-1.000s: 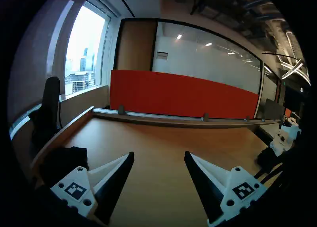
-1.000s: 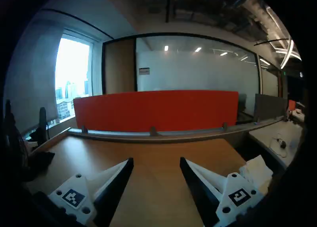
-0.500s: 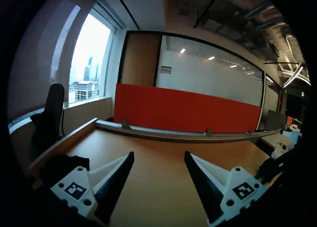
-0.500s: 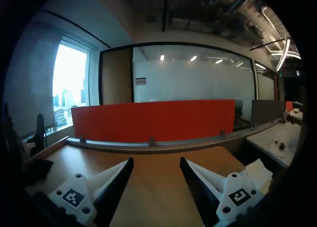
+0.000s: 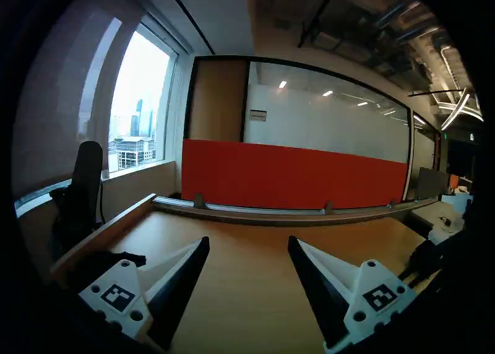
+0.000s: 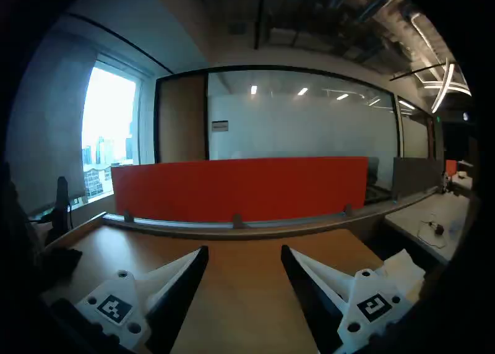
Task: Fold towel
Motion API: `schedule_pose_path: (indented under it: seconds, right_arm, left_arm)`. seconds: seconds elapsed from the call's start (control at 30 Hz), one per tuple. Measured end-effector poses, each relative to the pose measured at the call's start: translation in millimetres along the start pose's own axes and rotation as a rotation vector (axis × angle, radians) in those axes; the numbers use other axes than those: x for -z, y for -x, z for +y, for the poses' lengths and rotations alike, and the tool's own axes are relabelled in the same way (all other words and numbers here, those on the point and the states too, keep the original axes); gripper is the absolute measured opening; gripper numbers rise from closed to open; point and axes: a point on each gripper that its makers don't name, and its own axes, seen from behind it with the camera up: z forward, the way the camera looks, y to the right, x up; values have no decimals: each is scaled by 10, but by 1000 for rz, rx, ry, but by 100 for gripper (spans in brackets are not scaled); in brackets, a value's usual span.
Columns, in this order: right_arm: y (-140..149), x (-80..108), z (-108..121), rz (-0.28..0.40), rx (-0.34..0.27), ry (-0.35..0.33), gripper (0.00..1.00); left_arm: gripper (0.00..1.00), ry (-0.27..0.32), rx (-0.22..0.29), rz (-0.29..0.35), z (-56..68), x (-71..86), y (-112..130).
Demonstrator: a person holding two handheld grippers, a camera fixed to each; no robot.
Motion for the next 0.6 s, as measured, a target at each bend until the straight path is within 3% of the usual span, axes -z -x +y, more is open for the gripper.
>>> schedule_pose_path:
  seconds: [0.4, 0.6]
  right_arm:
    - [-97, 16, -95, 6, 9, 13, 90]
    - [-199, 49, -161, 33, 11, 16, 90]
  left_arm:
    - [94, -1, -21, 26, 28, 0, 95]
    - [94, -1, -64, 45, 48, -18, 191]
